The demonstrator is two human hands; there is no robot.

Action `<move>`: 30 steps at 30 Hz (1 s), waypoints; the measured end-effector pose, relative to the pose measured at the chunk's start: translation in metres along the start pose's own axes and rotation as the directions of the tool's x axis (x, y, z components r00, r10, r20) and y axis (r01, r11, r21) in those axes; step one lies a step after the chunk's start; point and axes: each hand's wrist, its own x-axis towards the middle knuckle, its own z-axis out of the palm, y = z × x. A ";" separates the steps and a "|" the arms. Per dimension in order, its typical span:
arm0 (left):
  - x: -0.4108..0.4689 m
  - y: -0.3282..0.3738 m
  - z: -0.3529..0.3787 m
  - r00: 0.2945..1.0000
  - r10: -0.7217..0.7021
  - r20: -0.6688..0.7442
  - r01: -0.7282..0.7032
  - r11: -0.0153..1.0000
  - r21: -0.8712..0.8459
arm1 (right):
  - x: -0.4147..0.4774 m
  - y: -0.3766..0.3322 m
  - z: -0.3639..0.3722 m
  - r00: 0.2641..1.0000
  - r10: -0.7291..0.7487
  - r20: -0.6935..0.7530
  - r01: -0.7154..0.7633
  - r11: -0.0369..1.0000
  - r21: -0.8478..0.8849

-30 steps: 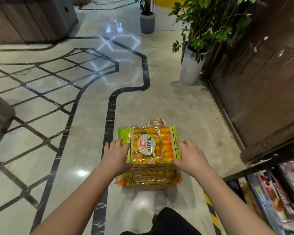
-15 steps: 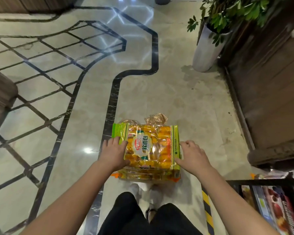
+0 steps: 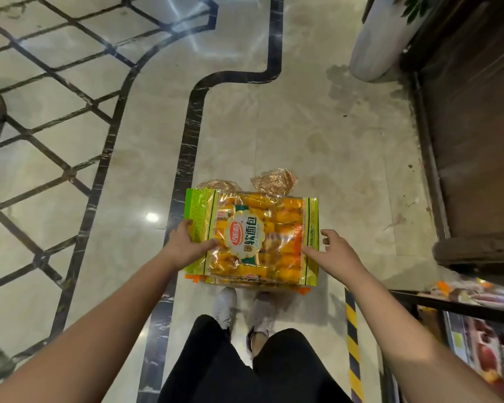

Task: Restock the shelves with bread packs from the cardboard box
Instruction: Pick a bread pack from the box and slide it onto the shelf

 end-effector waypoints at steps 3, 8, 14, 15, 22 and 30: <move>0.049 -0.043 0.011 0.998 -0.047 0.045 0.053 0.988 -0.146 | 0.019 0.009 0.010 0.995 0.086 0.060 -0.092 0.990 0.105; 0.027 -0.015 0.014 0.984 -0.031 0.173 0.086 0.944 -0.319 | 0.038 0.023 0.025 0.973 0.150 0.173 -0.196 0.935 0.294; 0.035 -0.013 0.027 0.976 0.001 0.217 0.091 0.905 -0.415 | 0.050 0.043 0.040 0.975 0.078 0.206 -0.162 0.890 0.426; 0.035 -0.012 0.027 0.974 0.006 0.227 0.097 0.893 -0.440 | 0.051 0.046 0.042 0.973 0.095 0.211 -0.186 0.864 0.467; 0.028 0.000 0.022 0.958 0.045 0.285 0.123 0.831 -0.543 | 0.044 0.040 0.039 0.970 0.016 0.241 -0.169 0.759 0.629; 0.003 0.015 -0.003 0.953 0.175 0.245 0.001 0.812 -0.583 | 0.022 0.030 0.016 0.984 -0.038 0.176 -0.106 0.666 0.738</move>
